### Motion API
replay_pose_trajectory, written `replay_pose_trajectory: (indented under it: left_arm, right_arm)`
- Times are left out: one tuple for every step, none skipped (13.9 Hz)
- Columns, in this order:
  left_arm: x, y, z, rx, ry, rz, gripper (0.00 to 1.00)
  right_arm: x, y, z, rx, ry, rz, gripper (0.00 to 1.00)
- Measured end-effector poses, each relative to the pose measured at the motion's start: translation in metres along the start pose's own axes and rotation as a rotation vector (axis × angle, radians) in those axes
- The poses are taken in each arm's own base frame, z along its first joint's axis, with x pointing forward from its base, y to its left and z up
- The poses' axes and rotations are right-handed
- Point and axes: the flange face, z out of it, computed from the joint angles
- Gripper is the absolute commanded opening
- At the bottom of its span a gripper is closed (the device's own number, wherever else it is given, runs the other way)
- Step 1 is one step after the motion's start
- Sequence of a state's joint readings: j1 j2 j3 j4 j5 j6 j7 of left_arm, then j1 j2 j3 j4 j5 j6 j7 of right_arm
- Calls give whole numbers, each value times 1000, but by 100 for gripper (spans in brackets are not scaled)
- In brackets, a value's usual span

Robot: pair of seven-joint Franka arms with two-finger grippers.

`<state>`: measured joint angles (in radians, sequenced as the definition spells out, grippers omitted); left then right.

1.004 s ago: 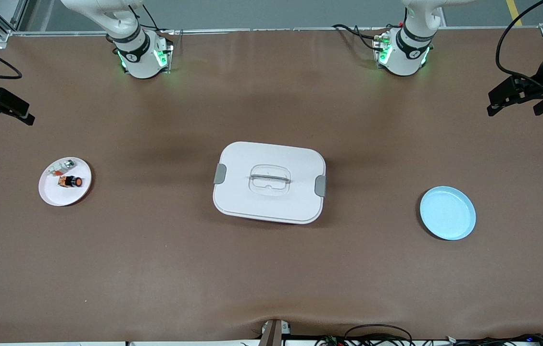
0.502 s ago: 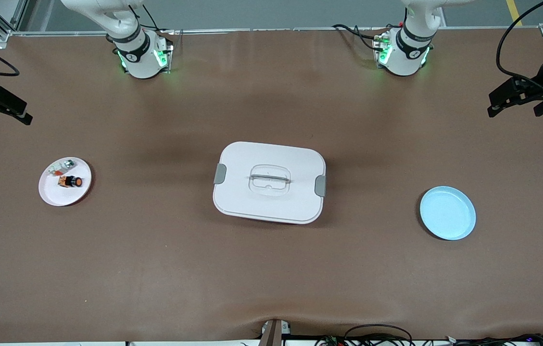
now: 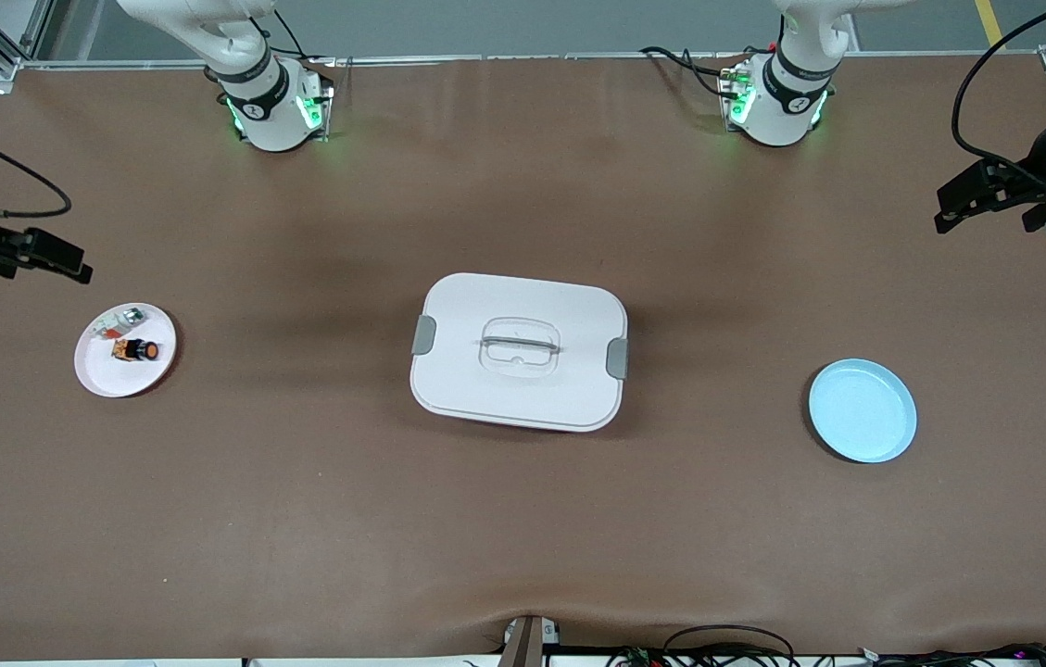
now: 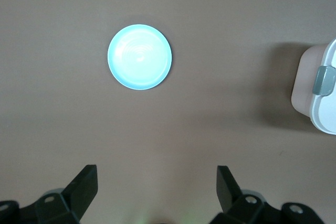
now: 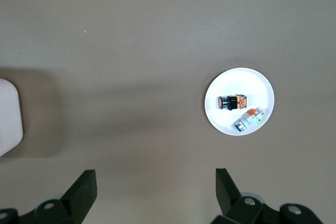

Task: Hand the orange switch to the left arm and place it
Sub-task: 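Move the right gripper down over the orange-topped switch on the white plate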

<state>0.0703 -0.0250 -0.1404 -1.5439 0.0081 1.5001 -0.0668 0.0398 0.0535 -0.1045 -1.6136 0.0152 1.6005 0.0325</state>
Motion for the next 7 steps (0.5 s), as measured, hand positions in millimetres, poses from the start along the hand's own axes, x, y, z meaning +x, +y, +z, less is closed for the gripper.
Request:
replay_pose_trajectory:
  left_arm:
    - [1,0,1,0,0,0,100]
    - [2,0,2,-1,1,0,100]
    - [2,0,3,-1,0,0,100]
    - [3,0,5,-1,-2,0,100]
    - [4,0,6,-1,-2,0,100]
    - [5,0,8,-1,-3,0,100]
    - [7,0,9,-2,-3,0,100]
  right_arm:
    - [3,1,4,-4,-4,1,100]
    - [5,1,8,-5,-11,3,100]
    - [9,2,14,-7,-14,5,100]
    - [15,4,24,-9,-21,9,100]
    - [22,7,36,-12,-37,16,100]
    - [29,12,49,-15,-50,21,100]
    - [33,18,58,-18,-62,21,100]
